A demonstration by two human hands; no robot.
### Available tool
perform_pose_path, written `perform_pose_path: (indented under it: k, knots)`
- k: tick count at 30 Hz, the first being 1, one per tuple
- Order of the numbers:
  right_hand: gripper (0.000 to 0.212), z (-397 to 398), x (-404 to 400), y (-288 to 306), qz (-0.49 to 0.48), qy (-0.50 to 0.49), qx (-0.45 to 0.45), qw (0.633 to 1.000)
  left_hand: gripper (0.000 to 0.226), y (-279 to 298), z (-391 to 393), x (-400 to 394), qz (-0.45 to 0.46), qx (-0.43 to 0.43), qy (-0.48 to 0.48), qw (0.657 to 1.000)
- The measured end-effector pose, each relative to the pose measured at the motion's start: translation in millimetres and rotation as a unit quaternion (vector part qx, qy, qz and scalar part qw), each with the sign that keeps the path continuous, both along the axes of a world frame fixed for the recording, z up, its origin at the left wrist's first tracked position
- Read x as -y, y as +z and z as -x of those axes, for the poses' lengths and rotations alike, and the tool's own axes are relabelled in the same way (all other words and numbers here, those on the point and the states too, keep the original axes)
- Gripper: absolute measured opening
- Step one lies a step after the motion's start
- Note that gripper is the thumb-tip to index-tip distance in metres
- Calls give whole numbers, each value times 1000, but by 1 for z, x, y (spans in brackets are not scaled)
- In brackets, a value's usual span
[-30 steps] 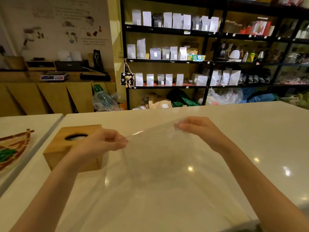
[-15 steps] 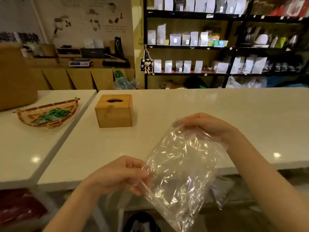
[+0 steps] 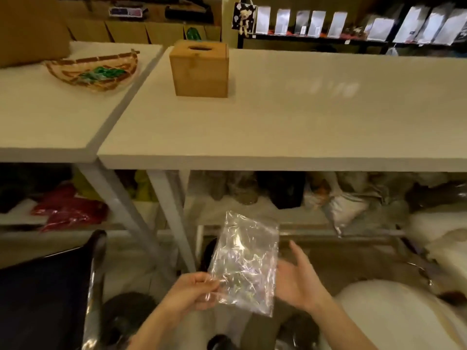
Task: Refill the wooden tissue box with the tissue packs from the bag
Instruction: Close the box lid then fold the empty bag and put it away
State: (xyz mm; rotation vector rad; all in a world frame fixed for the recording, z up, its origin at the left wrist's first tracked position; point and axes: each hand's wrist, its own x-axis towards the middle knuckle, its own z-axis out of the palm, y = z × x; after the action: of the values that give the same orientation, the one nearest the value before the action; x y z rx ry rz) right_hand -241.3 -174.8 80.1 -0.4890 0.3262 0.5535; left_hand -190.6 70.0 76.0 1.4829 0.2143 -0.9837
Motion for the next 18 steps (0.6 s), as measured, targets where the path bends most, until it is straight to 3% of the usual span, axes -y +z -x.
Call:
perform_pose_path:
  k: [3, 5, 9, 11, 13, 15, 18]
  knots:
    - [22, -8, -12, -72, 255, 36, -80, 963, 8, -70, -7, 5, -43, -3, 47, 998]
    - [10, -17, -19, -130, 379, 44, -119, 917, 7, -125, -14, 13, -67, -17, 79, 995]
    - [17, -43, -34, -234, 542, -11, -124, 831, 16, -227, -29, 30, -88, -37, 133, 986]
    - [22, -60, -41, -291, 561, -54, -122, 817, 26, -276, -38, 38, -102, -7, 138, 985]
    - [15, -71, -39, -328, 597, -49, -78, 797, 35, -300, -49, 43, -131, 22, 146, 980]
    - [21, -84, -42, -375, 662, -57, -76, 743, 36, -337, -61, 47, -136, 41, 132, 981]
    - [13, -106, -45, -432, 751, 42, 20, 659, 18, -397, -89, 51, -144, 76, 108, 981]
